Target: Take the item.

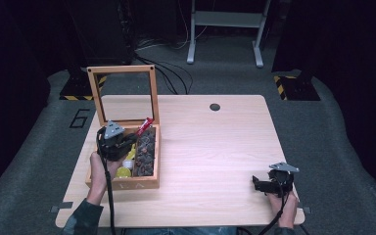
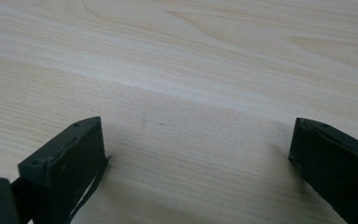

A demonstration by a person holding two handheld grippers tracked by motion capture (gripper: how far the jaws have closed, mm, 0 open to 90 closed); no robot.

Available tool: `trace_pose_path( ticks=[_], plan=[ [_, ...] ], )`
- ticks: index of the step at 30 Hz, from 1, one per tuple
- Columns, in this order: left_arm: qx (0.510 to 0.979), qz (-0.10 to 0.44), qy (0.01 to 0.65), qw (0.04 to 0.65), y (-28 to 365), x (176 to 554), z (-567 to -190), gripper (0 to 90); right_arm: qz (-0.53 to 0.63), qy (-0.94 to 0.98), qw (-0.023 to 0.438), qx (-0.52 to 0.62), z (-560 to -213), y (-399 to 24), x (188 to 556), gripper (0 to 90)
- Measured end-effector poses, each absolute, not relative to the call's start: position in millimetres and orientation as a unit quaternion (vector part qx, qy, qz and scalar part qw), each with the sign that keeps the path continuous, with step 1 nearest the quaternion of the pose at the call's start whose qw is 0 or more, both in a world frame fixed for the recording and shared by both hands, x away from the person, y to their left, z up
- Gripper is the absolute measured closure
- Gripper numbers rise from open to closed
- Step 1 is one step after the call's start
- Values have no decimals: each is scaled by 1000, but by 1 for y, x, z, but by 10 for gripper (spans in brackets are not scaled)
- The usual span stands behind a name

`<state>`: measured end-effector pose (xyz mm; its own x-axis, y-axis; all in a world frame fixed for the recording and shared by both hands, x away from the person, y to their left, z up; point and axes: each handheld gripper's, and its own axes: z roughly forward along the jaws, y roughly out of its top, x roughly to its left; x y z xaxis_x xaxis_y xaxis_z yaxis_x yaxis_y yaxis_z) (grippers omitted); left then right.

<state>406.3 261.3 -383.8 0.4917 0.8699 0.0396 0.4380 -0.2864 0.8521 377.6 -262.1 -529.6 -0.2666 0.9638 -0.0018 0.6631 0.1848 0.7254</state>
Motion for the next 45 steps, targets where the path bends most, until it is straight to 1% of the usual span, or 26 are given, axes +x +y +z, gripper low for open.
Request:
trace_pose_path(
  ticks=[17,29,45],
  plan=[
    [774,251,405,417,228,416,-386,823,314,731,240,556,-530,-262,378,27],
    [785,233,394,417,206,426,-391,823,314,731,240,556,-530,-262,378,29],
    [798,208,383,417,165,437,-404,823,313,730,240,558,-530,-262,377,32]
  ],
)
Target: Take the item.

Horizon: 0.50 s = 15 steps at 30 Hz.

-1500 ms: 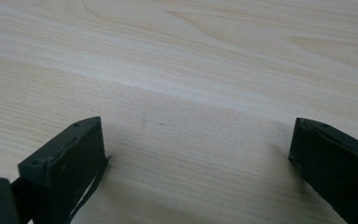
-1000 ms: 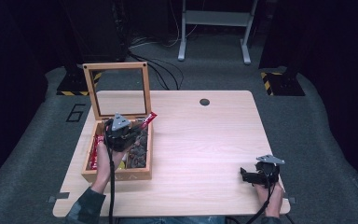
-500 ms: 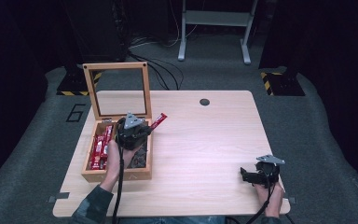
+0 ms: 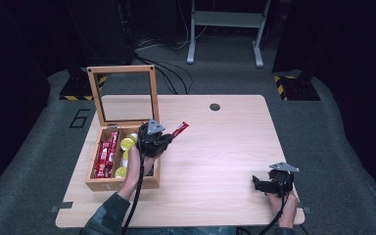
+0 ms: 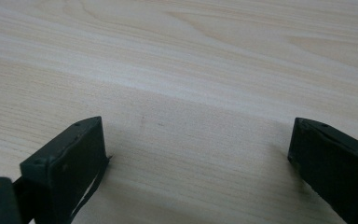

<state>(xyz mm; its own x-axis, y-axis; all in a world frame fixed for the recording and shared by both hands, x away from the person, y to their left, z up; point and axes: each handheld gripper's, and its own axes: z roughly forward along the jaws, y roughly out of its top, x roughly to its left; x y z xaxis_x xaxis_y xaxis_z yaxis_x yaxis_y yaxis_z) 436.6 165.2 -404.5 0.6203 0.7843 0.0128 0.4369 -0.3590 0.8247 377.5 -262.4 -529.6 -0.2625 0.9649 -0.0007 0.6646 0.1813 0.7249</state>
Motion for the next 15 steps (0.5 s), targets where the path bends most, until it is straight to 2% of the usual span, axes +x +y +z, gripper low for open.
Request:
trace_pose_path(
  ticks=[15],
  plan=[
    [816,177,382,397,130,451,-429,823,313,730,240,558,-530,-262,377,32]
  ],
)
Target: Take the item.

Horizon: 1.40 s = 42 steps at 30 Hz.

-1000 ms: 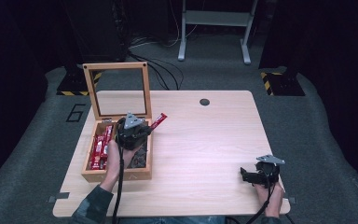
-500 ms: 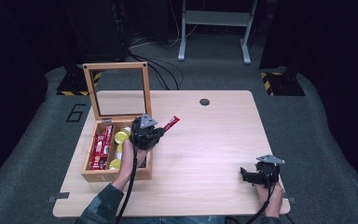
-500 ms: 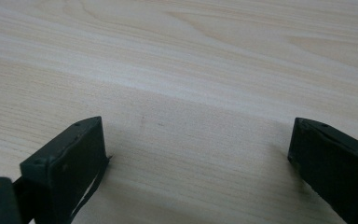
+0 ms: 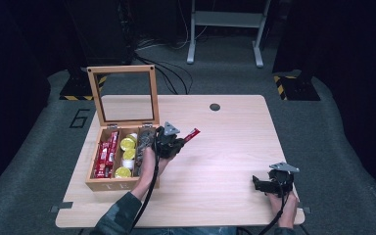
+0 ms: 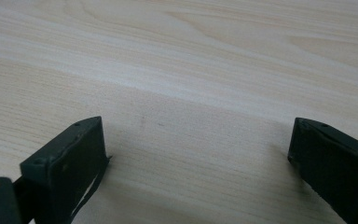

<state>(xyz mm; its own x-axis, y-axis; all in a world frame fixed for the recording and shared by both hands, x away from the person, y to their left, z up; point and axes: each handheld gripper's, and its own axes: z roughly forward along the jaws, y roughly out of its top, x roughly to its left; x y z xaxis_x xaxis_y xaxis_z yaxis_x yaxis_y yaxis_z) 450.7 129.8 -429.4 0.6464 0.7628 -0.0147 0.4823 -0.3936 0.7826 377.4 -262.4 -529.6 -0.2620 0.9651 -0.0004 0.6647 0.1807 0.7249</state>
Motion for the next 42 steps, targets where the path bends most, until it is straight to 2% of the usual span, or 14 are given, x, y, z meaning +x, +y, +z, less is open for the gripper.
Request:
trace_pose_path(
  ticks=[25,42],
  plan=[
    [825,147,389,384,84,457,-467,823,313,730,240,558,-530,-262,377,32],
    [829,146,401,362,76,469,-492,824,314,731,240,557,-530,-263,377,34]
  ],
)
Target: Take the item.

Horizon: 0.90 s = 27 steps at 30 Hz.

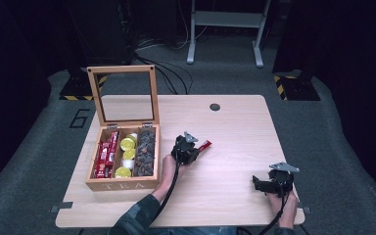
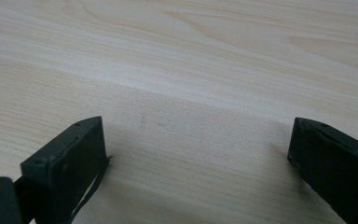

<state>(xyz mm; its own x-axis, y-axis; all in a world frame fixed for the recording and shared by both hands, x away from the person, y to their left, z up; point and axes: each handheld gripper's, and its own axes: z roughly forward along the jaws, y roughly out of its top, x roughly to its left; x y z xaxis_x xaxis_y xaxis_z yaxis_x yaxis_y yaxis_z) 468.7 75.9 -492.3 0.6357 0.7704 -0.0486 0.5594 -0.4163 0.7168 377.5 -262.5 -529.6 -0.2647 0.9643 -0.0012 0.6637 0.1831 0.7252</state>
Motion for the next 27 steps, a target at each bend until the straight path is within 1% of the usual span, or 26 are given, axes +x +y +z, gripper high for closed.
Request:
trace_pose_path(
  ticks=[15,19,20,22,23,24,25,26,27],
  plan=[
    [834,144,405,345,72,474,-505,821,314,731,240,557,-530,-263,377,35],
    [836,145,404,342,71,474,-506,804,314,732,240,555,-530,-263,378,35],
    [836,142,403,346,71,473,-505,754,314,731,240,557,-530,-263,377,35],
    [836,141,399,348,71,473,-504,698,314,731,240,557,-530,-263,377,35],
    [838,139,396,349,71,472,-503,698,314,731,240,557,-530,-263,377,35],
    [836,139,398,353,71,471,-501,592,314,731,240,556,-530,-263,378,35],
    [837,140,395,353,71,470,-499,592,314,731,240,556,-530,-263,378,35],
    [837,140,393,353,71,468,-497,537,314,731,240,556,-530,-263,378,35],
    [840,140,385,355,72,466,-493,427,314,731,240,556,-530,-263,378,35]
  ],
)
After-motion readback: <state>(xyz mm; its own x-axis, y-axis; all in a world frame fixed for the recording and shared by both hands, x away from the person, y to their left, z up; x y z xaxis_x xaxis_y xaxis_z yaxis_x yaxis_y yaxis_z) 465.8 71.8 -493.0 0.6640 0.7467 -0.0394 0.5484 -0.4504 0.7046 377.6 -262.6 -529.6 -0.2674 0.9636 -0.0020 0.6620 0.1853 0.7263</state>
